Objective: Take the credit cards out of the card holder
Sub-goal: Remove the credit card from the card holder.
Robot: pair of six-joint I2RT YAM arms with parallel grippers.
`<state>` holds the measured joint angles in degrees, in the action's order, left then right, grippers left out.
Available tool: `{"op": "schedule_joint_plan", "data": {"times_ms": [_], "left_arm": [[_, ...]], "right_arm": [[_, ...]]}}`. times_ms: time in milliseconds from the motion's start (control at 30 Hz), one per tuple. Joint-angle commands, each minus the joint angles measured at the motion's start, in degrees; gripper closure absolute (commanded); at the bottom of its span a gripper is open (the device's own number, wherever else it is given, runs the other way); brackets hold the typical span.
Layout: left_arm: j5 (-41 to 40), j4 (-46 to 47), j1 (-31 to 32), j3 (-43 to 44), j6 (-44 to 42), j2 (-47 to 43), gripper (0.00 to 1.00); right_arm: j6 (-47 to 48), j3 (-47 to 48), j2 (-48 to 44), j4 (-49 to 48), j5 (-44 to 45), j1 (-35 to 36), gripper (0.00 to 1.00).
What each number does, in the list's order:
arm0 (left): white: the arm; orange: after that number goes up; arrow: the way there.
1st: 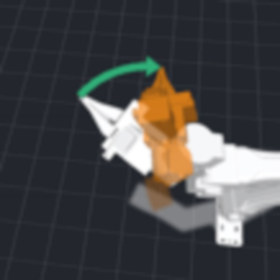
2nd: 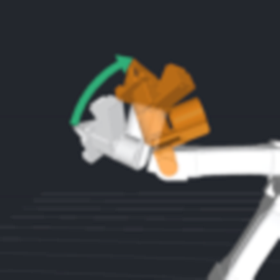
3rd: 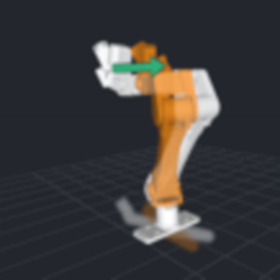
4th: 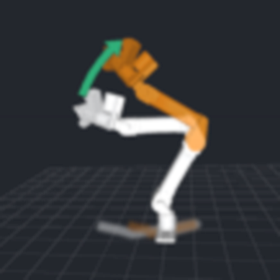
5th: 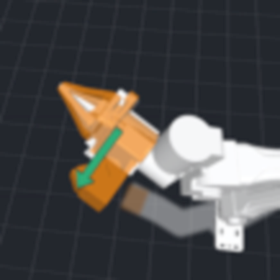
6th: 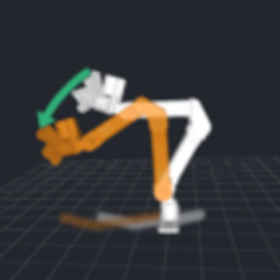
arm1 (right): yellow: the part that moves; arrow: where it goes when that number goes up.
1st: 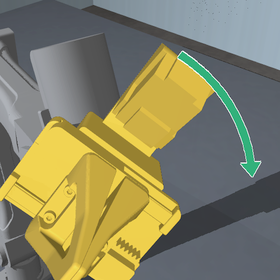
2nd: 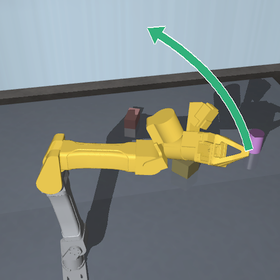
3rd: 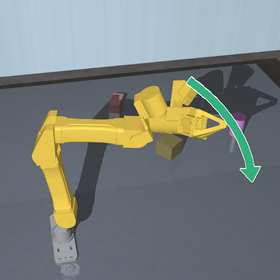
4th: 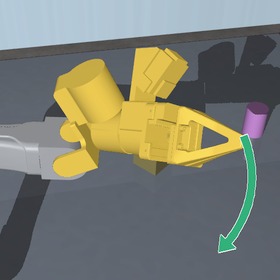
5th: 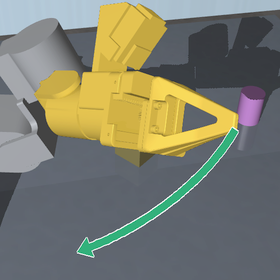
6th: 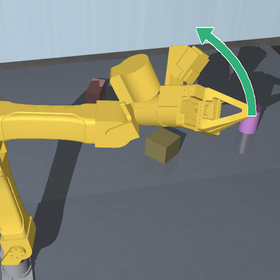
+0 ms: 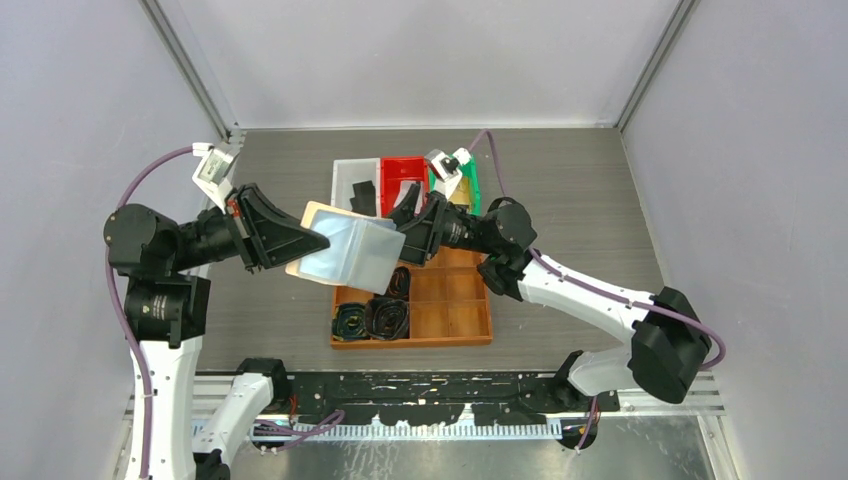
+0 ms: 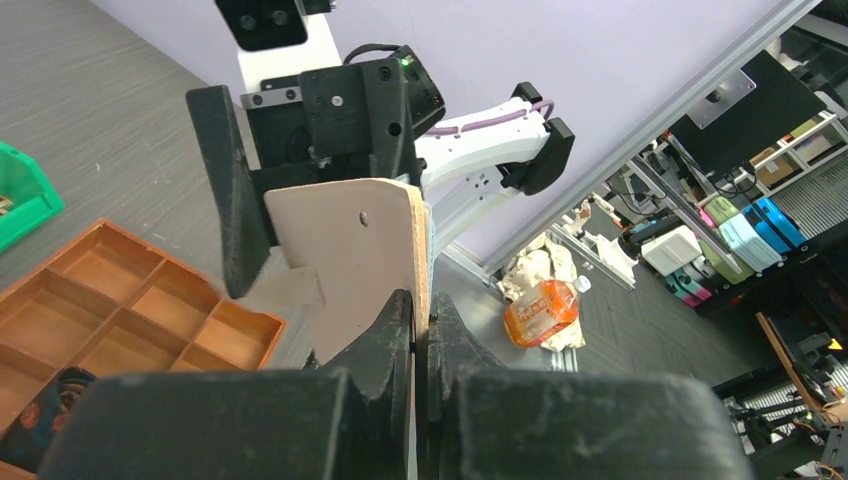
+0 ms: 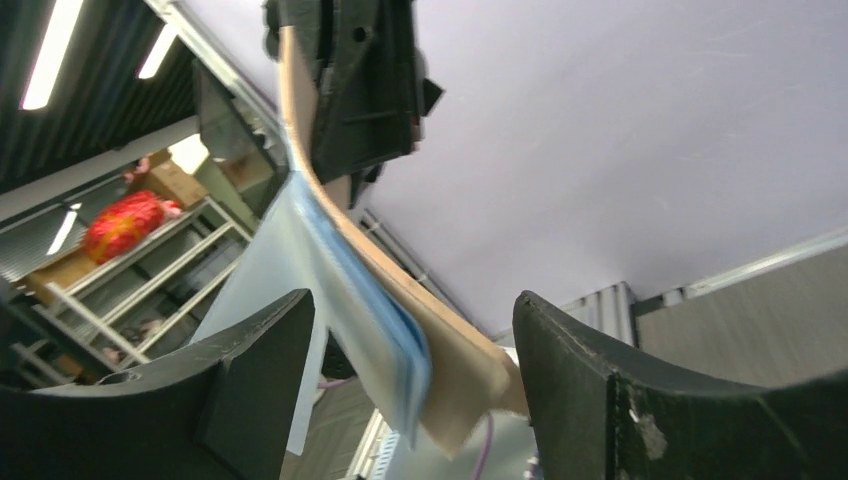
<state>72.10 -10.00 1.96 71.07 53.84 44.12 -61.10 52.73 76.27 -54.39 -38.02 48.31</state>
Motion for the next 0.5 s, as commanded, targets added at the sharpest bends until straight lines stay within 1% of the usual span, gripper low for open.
{"op": "schedule_joint_plan", "data": {"times_ms": [0, 100, 233, 300, 367, 467], "left_arm": [[-0.2, 0.33, -0.29, -0.09, -2.65, 0.13, 1.0], [-0.18, -0.23, -0.29, -0.25, -3.46, 0.13, 1.0], [-0.54, -2.82, -0.31, -0.33, -6.4, -0.06, 1.0], [-0.48, -3.76, -0.31, -0.32, -7.34, -0.16, 1.0], [-0.51, -3.93, -0.29, -0.51, -7.73, -0.46, 1.0], [-0.35, -4.9, -0.29, -0.72, -9.06, -0.91, 1.0]], "right_arm": [[-3.46, 3.28, -1.24, -8.51, -2.14, 2.4, 0.22], [0.75, 4.34, -2.97, -1.12, -1.1, 4.43, 0.23], [11.09, 8.41, -5.23, 15.35, 2.78, 8.83, 0.27], [16.36, 10.39, -6.06, 23.94, 5.97, 10.73, 0.32], [19.13, 10.72, -6.5, 26.79, 8.52, 11.71, 0.39], [19.18, 10.81, -6.85, 27.77, 10.24, 11.86, 0.5]]}}
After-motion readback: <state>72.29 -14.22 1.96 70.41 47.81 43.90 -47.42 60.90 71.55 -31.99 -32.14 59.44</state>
